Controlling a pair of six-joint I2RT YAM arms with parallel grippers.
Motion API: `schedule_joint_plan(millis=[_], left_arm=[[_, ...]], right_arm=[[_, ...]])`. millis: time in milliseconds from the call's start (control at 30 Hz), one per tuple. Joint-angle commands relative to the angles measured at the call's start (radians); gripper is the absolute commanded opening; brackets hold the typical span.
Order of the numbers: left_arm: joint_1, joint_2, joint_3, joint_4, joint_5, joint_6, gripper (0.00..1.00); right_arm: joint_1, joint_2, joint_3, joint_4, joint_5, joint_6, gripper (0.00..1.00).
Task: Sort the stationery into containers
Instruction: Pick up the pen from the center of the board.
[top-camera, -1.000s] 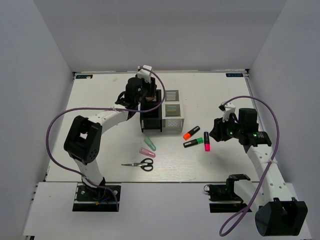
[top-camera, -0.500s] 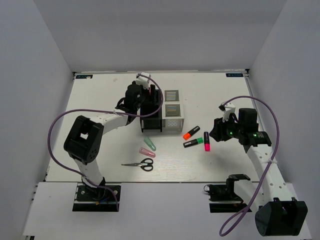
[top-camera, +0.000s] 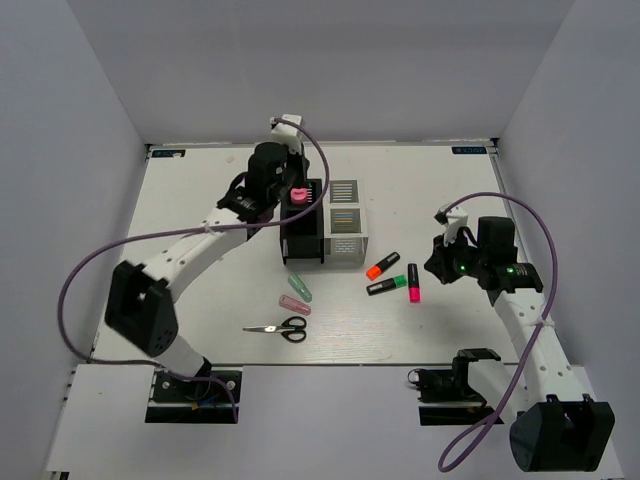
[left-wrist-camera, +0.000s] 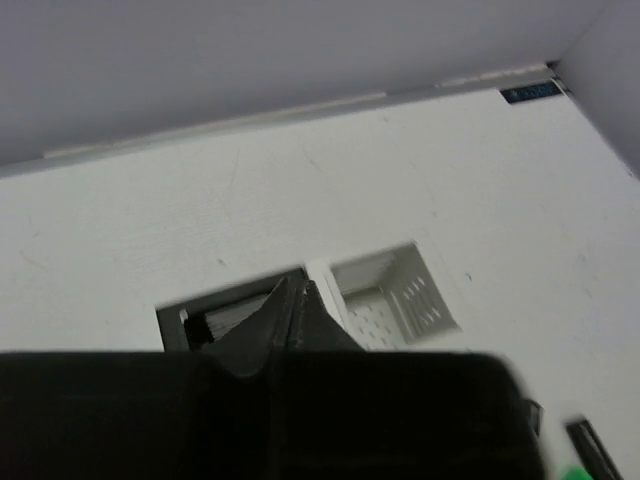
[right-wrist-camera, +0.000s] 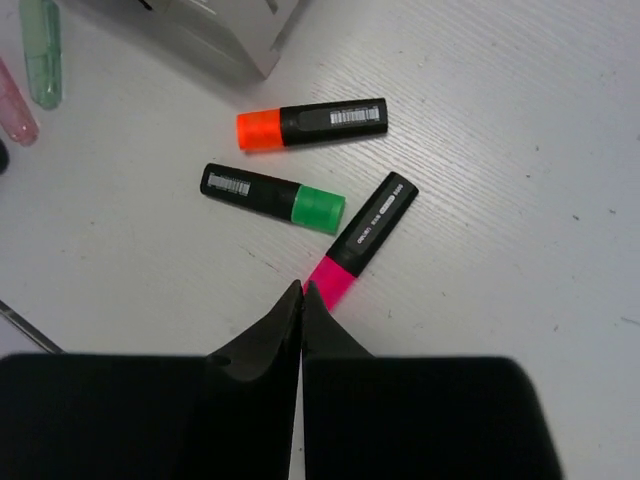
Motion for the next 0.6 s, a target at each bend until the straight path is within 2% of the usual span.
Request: schedule_joint_plan(millis=[0, 33, 67, 100, 133, 167, 200, 233, 267, 300, 333, 367, 400, 433, 467, 500, 533, 567], left_arm=[[-0.056, -0.206, 0.044, -0.465, -0.048, -0.093, 0.18], [-0.058, -0.228, 0.033, -0.591, -0.028, -0.133, 0.44], [-0.058, -0.311, 0.003, -0.699, -0.002, -0.167, 0.65], [-0.055, -0.343, -0.055, -0.738, 0.015, -0.176, 0.73], [-0.047, -0.376, -0.091, -0.788, 0.023, -0.198, 0.85], [-0.032, -0.497, -0.222, -0.813, 0.026, -0.210, 0.90], [-0.012, -0.537, -0.267, -0.816, 0.030, -0.212, 0.93], [-0.001, -0.574, -0.307, -0.826, 0.030, -0.210, 0.98], [0.023, -0.672, -0.377, -0.832, 0.026, -0.215, 0.98], [0.049, -0.702, -0.439, -0.835, 0.030, -0.212, 0.98], [0.062, -0.747, -0.468, -0.823, 0.036, -0.215, 0.98], [0.074, -0.790, -0.526, -0.817, 0.047, -0.213, 0.95], [0.097, -0.806, -0.577, -0.806, 0.056, -0.215, 0.92], [0.100, -0.833, -0.620, -0.768, 0.069, -0.216, 0.79], [0.112, -0.850, -0.652, -0.761, 0.082, -0.215, 0.65], [0.117, -0.857, -0.672, -0.746, 0.081, -0.213, 0.49], [0.121, -0.864, -0.677, -0.747, 0.090, -0.215, 0.23], [0.137, -0.864, -0.680, -0.749, 0.101, -0.204, 0.19]], right_arm=[[0.005, 0.010, -0.018, -0.005, -0.147, -0.246, 0.00], [0.000, 0.016, -0.026, -0.023, -0.197, -0.345, 0.00], [0.002, 0.033, -0.060, -0.046, -0.237, -0.453, 0.00], [-0.001, 0.039, -0.080, -0.027, -0.281, -0.707, 0.05], [0.000, 0.050, -0.097, -0.008, -0.280, -0.766, 0.09], [-0.001, 0.107, -0.104, -0.002, -0.273, -0.820, 0.22], [-0.004, 0.134, -0.083, -0.010, -0.283, -0.942, 0.33], [-0.001, 0.160, -0.068, -0.036, -0.285, -0.992, 0.38], [-0.001, 0.254, -0.008, -0.122, -0.301, -1.047, 0.43], [-0.001, 0.293, 0.061, -0.205, -0.330, -1.207, 0.43], [0.002, 0.326, 0.137, -0.235, -0.361, -1.236, 0.44], [0.000, 0.431, 0.173, -0.290, -0.377, -1.321, 0.48], [-0.003, 0.465, 0.260, -0.315, -0.395, -1.348, 0.58], [-0.004, 0.520, 0.277, -0.359, -0.447, -1.383, 0.66], [-0.001, 0.557, 0.287, -0.361, -0.458, -1.489, 0.66], [0.005, 0.568, 0.284, -0.349, -0.463, -1.492, 0.66], [0.008, 0.583, 0.276, -0.255, -0.458, -1.483, 0.66], [0.012, 0.602, 0.271, -0.229, -0.464, -1.480, 0.66]])
